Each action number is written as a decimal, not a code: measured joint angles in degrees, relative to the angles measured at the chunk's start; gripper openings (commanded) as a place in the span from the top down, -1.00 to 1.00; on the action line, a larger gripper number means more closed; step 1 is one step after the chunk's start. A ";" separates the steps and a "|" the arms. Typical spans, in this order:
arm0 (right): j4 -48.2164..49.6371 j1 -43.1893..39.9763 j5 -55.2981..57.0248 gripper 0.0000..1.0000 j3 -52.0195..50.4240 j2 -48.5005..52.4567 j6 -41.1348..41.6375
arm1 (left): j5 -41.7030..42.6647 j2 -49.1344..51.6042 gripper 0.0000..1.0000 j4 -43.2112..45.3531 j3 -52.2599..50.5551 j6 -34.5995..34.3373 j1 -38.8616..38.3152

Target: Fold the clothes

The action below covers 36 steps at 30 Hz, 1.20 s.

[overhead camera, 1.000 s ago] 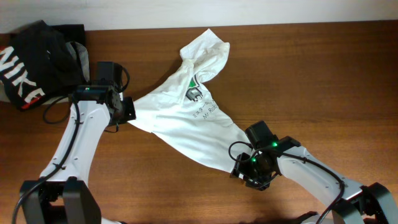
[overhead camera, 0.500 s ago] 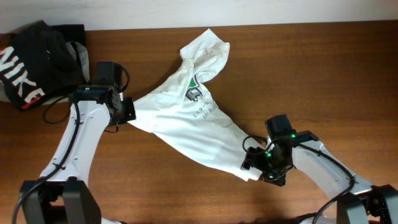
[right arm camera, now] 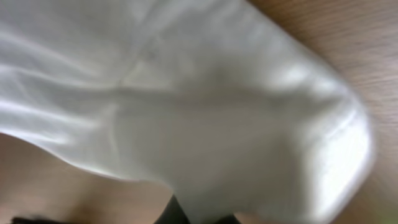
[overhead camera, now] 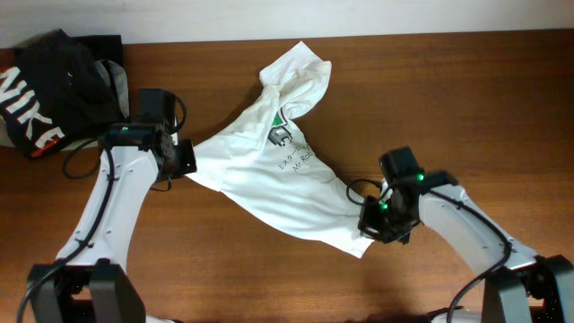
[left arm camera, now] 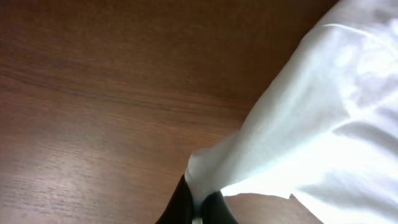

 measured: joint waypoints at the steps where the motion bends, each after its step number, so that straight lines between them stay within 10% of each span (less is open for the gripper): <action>1: -2.95 0.00 1.60 0.92 3.52 -0.24 -0.02 | 0.63 -1.40 1.00 0.15 0.00 0.02 -0.02; 10: -4.59 -0.02 12.41 0.86 29.86 -2.84 -0.52 | 0.90 -21.79 0.99 0.26 1.14 -0.39 0.00; 15: -1.03 -0.55 15.41 -0.38 30.36 5.29 -0.63 | -0.22 -5.90 0.99 2.56 1.20 -1.92 0.00; 29: -22.27 -3.63 12.55 -0.07 30.69 16.28 -0.68 | 0.13 8.74 0.99 3.85 1.20 -3.43 0.00; 32: -23.19 -3.63 12.63 -0.38 30.69 13.29 0.37 | 0.13 8.72 1.00 3.39 1.20 -3.43 0.00; 33: -24.90 -3.63 13.46 -0.97 30.69 9.86 1.18 | 0.13 8.74 0.99 3.37 1.20 -3.43 0.00; 36: -26.14 -3.61 15.39 -0.97 29.73 1.20 2.19 | 0.13 8.74 0.99 3.26 1.20 -3.43 0.00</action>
